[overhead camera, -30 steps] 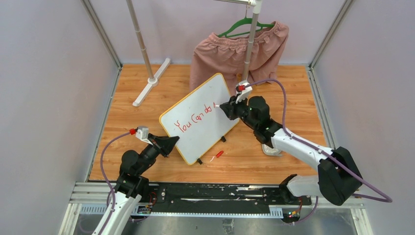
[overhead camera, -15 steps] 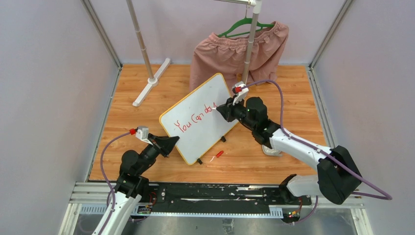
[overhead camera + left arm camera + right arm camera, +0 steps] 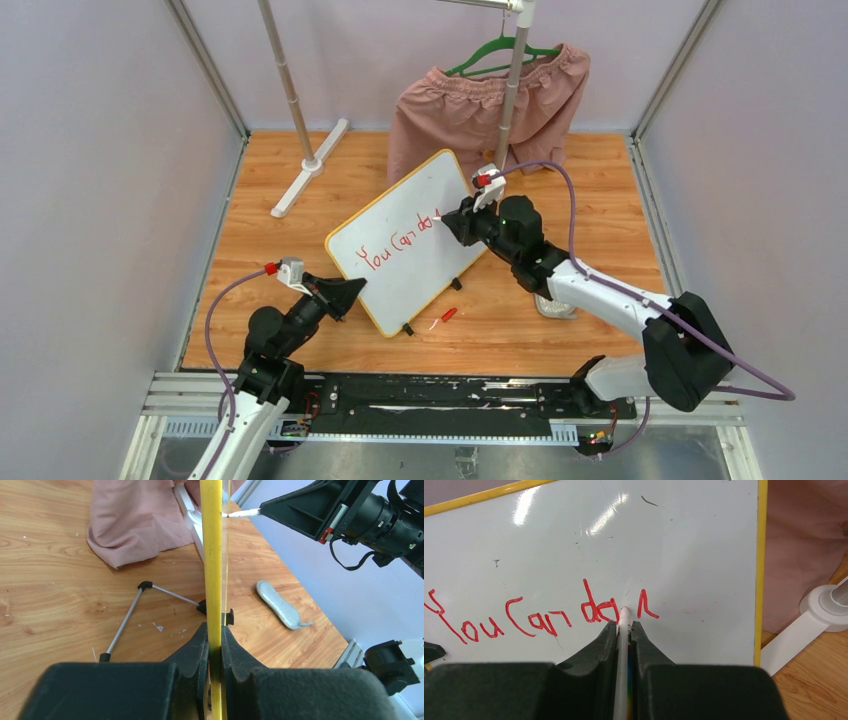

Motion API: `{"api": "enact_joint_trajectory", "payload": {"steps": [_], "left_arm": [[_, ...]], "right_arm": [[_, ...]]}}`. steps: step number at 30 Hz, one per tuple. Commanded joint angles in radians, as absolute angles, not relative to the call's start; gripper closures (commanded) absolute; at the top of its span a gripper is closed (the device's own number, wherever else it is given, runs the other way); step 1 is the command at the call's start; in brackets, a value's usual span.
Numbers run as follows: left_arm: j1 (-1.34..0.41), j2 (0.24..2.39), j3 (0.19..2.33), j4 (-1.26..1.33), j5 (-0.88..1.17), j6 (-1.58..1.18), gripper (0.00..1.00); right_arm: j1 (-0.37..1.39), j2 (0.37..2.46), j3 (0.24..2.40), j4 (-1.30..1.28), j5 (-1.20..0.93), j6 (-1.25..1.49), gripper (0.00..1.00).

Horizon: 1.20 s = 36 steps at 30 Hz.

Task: Write a sentence on the whiteboard

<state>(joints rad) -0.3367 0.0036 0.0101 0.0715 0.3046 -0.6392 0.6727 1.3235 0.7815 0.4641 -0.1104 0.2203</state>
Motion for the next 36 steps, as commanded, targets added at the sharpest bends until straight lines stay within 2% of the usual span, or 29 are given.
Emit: {"api": "enact_joint_trajectory", "payload": {"steps": [1, 22, 36], "left_arm": [[-0.347, -0.049, -0.064, -0.005, 0.322, -0.589, 1.00], [-0.348, -0.052, -0.064, -0.005, 0.322, -0.588, 1.00], [-0.348, -0.054, -0.064, -0.005, 0.322, -0.589, 1.00]], "right_arm": [[0.655, 1.329, 0.806, 0.477, -0.056, 0.209, 1.00], [0.625, 1.261, 0.780, 0.508, -0.059, 0.217, 1.00], [0.619, 1.316, 0.853, 0.518, -0.054, 0.204, 1.00]]}}
